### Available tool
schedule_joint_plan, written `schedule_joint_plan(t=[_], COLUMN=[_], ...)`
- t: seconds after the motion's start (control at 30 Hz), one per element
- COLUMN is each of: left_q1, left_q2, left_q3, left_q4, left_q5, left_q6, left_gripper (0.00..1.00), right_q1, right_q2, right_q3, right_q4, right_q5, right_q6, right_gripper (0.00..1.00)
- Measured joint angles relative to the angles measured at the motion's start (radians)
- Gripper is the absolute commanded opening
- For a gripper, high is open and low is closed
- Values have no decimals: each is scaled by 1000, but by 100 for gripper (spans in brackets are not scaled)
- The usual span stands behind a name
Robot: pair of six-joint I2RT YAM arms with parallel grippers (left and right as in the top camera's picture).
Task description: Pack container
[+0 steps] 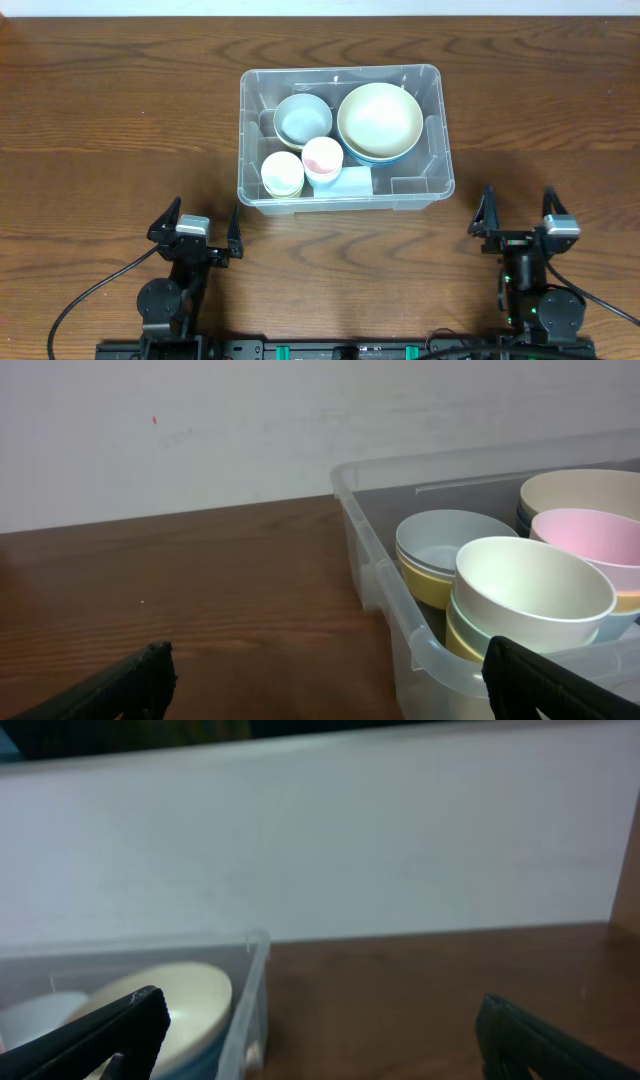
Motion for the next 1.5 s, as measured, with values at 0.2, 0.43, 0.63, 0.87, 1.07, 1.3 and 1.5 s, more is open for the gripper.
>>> schedule_joint_plan(t=[0.2, 0.43, 0.63, 0.87, 1.07, 1.3, 1.5], left_q1=[0, 0, 0, 0, 0, 0, 0], left_q2=[0, 0, 0, 0, 0, 0, 0], left_q3=[0, 0, 0, 0, 0, 0, 0], left_q4=[0, 0, 0, 0, 0, 0, 0], left_q5=[0, 0, 0, 0, 0, 0, 0], left_q6=[0, 0, 0, 0, 0, 0, 0], left_gripper=[98, 98, 98, 98, 98, 98, 98], right_q1=[0, 0, 0, 0, 0, 0, 0], right_q2=[-21, -40, -41, -41, -41, -41, -41], right_q3=[-37, -53, -53, -53, -53, -53, -53], right_q4=[-79, -166, -166, -166, -166, -166, -166], right_q5=[-5, -4, -3, -3, -3, -3, -3], right_q6=[-51, -96, -110, -119, -122, -122, -122], right_gripper=[98, 99, 99, 99, 99, 99, 99])
